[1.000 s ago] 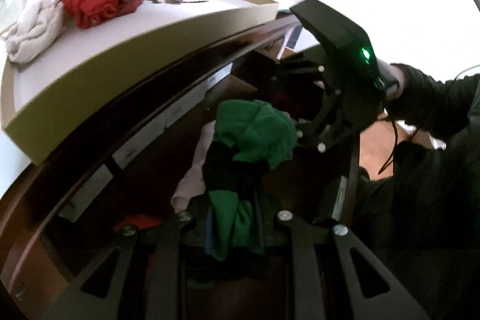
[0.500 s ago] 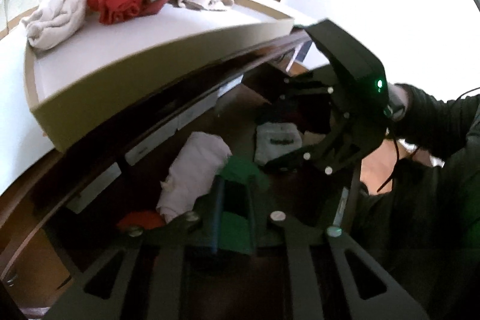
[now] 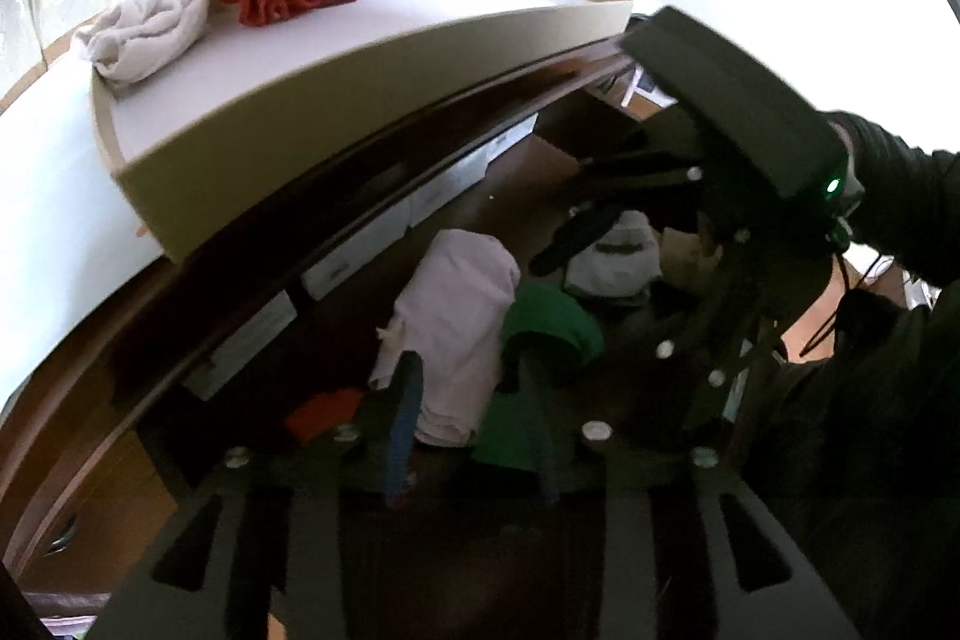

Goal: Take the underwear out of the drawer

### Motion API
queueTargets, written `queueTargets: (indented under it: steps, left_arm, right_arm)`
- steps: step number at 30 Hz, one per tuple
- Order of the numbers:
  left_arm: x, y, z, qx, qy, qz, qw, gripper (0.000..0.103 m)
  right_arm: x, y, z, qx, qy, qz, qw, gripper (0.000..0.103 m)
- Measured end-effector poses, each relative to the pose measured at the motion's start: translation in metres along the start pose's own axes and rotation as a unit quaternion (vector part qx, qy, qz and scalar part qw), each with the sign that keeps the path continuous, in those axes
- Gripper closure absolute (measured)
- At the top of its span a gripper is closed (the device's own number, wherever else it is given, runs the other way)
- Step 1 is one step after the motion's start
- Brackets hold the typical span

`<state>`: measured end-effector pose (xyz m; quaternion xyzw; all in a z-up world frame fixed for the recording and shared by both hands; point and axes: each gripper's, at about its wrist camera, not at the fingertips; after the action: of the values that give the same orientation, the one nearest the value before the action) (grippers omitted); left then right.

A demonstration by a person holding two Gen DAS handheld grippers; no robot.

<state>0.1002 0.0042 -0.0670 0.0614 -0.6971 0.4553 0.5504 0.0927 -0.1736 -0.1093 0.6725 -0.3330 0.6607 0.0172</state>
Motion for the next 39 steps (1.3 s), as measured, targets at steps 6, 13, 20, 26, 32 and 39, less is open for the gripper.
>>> queueTargets:
  steps: [6, 13, 20, 26, 32, 39]
  left_arm:
    - [0.003, 0.003, -0.009, 0.012, -0.017, 0.000, 0.9998, 0.065]
    - [0.004, 0.005, -0.011, 0.012, -0.028, 0.000, 0.9995, 0.064]
    - [0.001, 0.003, -0.008, 0.008, -0.032, -0.009, 0.9994, 0.063]
    - [-0.010, 0.000, 0.001, -0.012, -0.052, -0.027, 0.9982, 0.063]
    - [-0.029, -0.007, 0.020, -0.046, -0.050, -0.043, 0.9968, 0.063]
    - [-0.059, -0.018, 0.033, -0.066, -0.052, -0.069, 0.9940, 0.063]
  right_arm:
    - [-0.025, -0.014, -0.008, 0.034, -0.032, -0.054, 0.997, 0.040]
    - [-0.045, -0.018, -0.013, 0.045, -0.042, -0.095, 0.994, 0.040]
    - [-0.045, -0.013, -0.023, 0.059, -0.043, -0.114, 0.991, 0.060]
    - [-0.017, 0.008, -0.016, 0.006, -0.036, -0.082, 0.996, 0.074]
    - [0.022, 0.038, 0.010, -0.071, -0.022, -0.043, 0.996, 0.074]
    - [0.068, 0.081, 0.043, -0.162, -0.012, 0.013, 0.987, 0.074]
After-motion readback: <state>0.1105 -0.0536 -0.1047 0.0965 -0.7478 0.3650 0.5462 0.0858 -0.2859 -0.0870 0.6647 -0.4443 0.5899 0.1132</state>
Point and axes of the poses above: each gripper's, at about its wrist camera, not at the fingertips, and x roughly against the way its jaws point, z to its right, y to its underside, and after that the axes turned 7 degrees about -y, right-handed
